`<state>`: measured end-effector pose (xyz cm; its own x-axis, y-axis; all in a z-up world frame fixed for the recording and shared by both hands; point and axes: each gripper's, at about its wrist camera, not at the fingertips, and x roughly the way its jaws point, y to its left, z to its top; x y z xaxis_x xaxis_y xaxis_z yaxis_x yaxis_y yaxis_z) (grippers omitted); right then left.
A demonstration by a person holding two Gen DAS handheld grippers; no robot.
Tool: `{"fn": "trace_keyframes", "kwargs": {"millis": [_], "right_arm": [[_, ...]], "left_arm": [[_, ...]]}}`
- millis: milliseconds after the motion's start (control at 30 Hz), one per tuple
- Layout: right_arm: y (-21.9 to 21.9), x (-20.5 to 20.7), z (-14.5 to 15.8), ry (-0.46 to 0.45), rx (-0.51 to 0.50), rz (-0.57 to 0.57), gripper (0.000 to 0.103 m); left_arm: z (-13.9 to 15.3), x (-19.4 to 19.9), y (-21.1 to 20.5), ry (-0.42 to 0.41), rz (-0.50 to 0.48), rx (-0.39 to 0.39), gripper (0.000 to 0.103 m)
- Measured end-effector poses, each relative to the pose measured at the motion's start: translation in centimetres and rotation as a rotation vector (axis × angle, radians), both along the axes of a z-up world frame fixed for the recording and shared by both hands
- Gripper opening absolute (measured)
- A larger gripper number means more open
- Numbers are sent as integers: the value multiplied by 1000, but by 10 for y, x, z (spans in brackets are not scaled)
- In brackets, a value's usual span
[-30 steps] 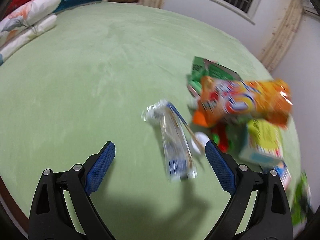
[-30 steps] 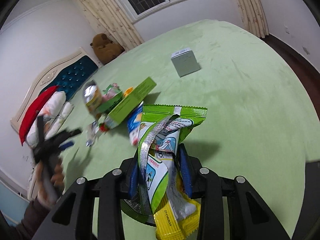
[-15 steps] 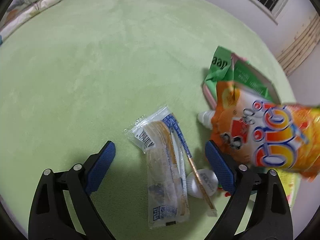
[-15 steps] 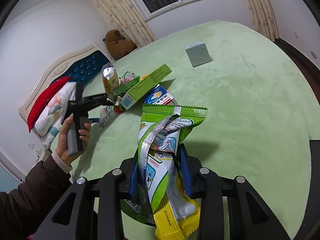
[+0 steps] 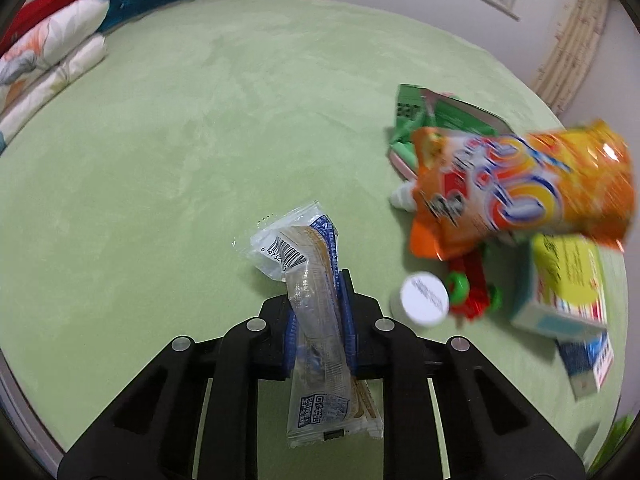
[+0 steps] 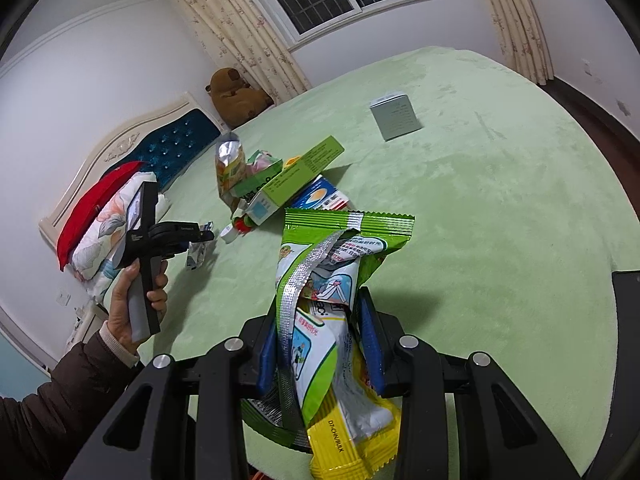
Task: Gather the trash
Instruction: 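Carry wrapper and green bag to the orange bucket and open both tools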
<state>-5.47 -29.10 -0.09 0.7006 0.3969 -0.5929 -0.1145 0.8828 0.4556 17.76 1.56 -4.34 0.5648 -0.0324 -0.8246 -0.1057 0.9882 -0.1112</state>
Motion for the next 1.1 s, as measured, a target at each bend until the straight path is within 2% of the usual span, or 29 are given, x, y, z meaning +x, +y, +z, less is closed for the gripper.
{"fn": "trace_keyframes", "kwargs": {"millis": [233,533,867,1100], "right_arm": [[12,-17,4,-4,-1,12,35],[35,-47,3,7,-15,49,35],[62,-84,3,8,-34,109,35],[80,-116,-1,21,-65,179,36]], "left_arm": [[17,-60,-22,-65,-112,82,17],[28,-137,-52,-110,-255,98,17],[24,-226,-74,-135,-405,100,17],[4,-277,-78,-102,-512,88,17]]}}
